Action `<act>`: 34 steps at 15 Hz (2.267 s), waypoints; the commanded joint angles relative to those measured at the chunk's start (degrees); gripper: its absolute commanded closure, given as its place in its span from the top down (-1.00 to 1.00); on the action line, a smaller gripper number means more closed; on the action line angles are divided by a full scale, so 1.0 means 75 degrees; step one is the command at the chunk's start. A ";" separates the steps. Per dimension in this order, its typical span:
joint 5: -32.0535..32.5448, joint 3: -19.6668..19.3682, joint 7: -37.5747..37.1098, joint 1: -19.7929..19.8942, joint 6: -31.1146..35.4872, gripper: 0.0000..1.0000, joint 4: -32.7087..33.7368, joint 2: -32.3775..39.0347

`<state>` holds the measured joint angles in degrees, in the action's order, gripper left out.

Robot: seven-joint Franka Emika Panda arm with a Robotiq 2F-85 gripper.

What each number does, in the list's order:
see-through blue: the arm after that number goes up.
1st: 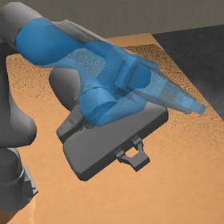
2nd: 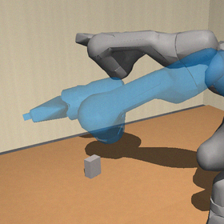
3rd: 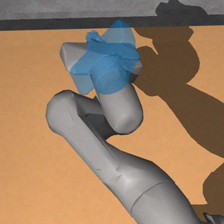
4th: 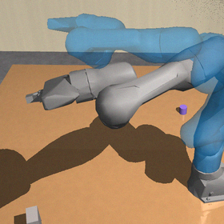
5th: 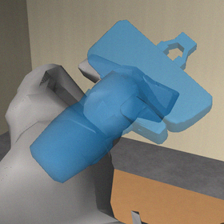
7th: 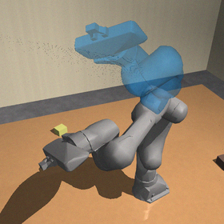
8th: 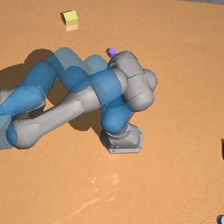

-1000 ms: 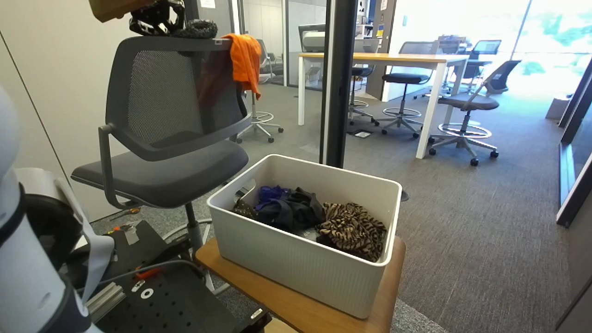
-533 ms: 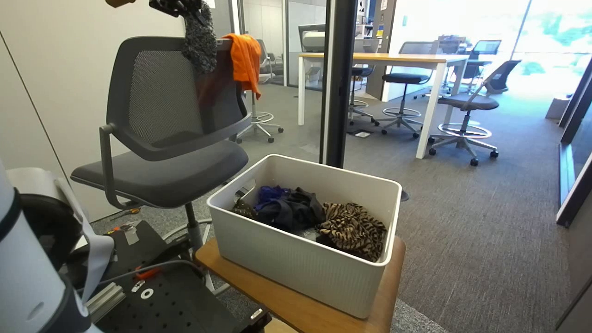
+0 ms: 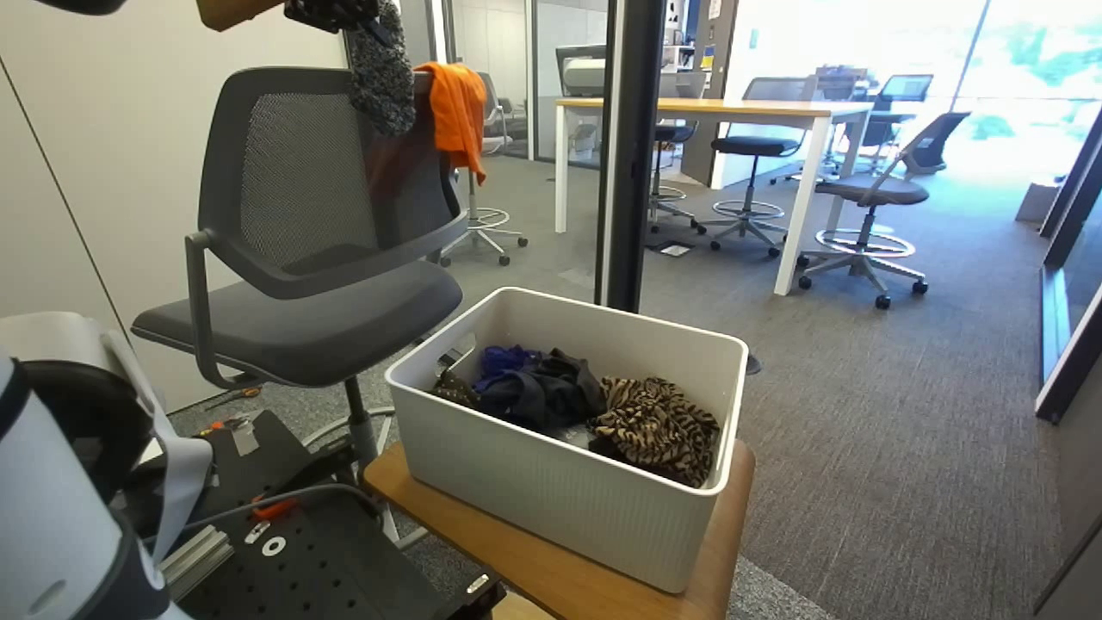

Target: Pick up the sock from the box and put it on the chair's headrest

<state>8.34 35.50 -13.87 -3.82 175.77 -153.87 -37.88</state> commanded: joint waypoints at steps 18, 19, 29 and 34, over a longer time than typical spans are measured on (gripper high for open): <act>-0.0152 0.1013 -0.0051 0.0371 -0.0188 0.26 -0.0334 -0.1002; -0.0147 0.1040 -0.0068 0.0385 -0.0199 0.43 -0.0336 -0.1001; -0.0154 0.0963 -0.0026 0.0275 -0.0305 1.00 -0.0318 -0.0920; -0.0363 0.0897 -0.0191 0.0164 -0.0420 1.00 -0.0316 -0.0853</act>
<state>7.47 42.81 -14.49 -1.39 173.66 -156.40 -43.67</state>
